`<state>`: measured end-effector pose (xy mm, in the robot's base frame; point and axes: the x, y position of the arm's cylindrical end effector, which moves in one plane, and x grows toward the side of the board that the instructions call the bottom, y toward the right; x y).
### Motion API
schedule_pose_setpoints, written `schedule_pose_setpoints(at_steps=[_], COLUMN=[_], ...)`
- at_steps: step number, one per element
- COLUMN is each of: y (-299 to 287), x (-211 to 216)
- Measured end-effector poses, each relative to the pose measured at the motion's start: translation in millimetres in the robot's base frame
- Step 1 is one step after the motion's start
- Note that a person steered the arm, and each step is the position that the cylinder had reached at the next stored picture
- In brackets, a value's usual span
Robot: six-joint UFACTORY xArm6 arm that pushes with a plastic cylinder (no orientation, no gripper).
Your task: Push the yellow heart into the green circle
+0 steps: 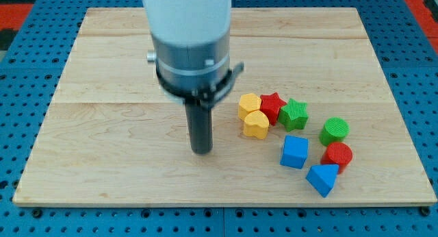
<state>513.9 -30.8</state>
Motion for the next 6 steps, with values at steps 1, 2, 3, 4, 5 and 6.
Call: schedule_pose_setpoints(at_steps=[1, 2, 3, 4, 5, 6], y=[15.4, 118.7, 97.0, 44.6, 60.7, 142.5], x=[-24.5, -25.5, -0.5, 77.4, 105.0, 104.8])
